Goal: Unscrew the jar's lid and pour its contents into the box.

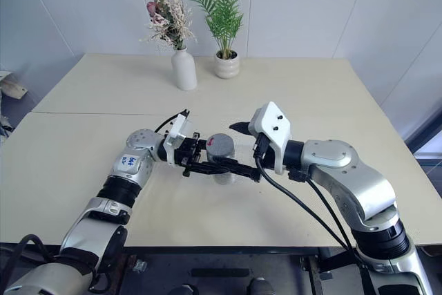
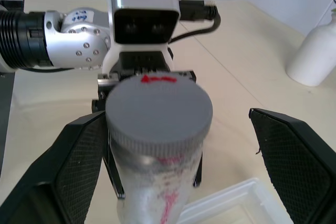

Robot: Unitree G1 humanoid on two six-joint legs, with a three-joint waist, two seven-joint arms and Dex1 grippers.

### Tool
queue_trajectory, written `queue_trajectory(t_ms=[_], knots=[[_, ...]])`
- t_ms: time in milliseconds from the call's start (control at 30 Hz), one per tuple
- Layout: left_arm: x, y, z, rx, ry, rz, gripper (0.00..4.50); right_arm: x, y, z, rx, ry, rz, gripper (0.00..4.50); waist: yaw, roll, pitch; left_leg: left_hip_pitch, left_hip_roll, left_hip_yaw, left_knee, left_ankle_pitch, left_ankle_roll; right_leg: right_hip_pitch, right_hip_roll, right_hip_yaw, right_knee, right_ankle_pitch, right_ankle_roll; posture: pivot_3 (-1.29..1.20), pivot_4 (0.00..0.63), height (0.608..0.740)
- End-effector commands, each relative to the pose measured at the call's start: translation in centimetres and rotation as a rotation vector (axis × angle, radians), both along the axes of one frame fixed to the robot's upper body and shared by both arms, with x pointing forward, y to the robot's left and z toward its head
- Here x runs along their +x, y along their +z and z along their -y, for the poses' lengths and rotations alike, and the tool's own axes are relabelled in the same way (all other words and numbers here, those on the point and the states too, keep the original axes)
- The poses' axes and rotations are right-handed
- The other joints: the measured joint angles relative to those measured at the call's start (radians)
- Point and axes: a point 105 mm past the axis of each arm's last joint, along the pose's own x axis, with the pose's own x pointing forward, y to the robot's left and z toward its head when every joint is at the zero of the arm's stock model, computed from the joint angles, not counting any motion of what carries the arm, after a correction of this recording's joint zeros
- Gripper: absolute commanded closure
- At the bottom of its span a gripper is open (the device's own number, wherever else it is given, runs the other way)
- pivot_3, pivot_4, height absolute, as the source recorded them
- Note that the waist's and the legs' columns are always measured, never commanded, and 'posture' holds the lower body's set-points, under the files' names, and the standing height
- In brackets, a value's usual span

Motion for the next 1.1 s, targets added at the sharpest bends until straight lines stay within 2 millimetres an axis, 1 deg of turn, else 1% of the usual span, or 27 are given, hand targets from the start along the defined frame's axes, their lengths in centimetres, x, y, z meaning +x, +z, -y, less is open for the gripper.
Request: queue_trajectory(t_ms=[33,467,700,967,1100], knots=[[-0.8,0.6,-0.2,-0.011,-0.049,0.040,2.44,0.2,1.5,1.3,0.013,-0.062,0.068,0.03,0.000,0.000,0.000,0.000,0.000,0.000,0.000,0.000,0.000,0.000,0.000,0.000,0.000,0.000,0.000,0.00,0.150,0.740],[-0.6,0.6,-0.5,-0.007,-0.040,0.039,2.44,0.2,1.2,2.3,-0.009,-0.091,0.059,0.03,0.001,0.000,0.000,0.000,0.000,0.000,0.000,0.000,0.000,0.000,0.000,0.000,0.000,0.000,0.000,0.00,0.150,0.740],[-0.5,0.5,-0.5,-0.007,-0.037,0.035,2.44,-0.7,0.4,2.8,-0.040,-0.080,0.034,0.03,0.000,0.000,0.000,0.000,0.000,0.000,0.000,0.000,0.000,0.000,0.000,0.000,0.000,0.000,0.000,0.00,0.150,0.740],[-0.2,0.5,-0.3,-0.007,-0.037,0.034,2.44,-1.6,0.6,2.0,-0.029,-0.040,0.025,0.03,0.001,0.000,0.000,0.000,0.000,0.000,0.000,0.000,0.000,0.000,0.000,0.000,0.000,0.000,0.000,0.00,0.150,0.740],[-0.1,0.6,-0.2,-0.007,-0.040,0.037,2.44,-1.9,1.1,1.4,-0.002,-0.021,0.032,0.03,0.001,0.000,0.000,0.000,0.000,0.000,0.000,0.000,0.000,0.000,0.000,0.000,0.000,0.000,0.000,0.00,0.150,0.740]])
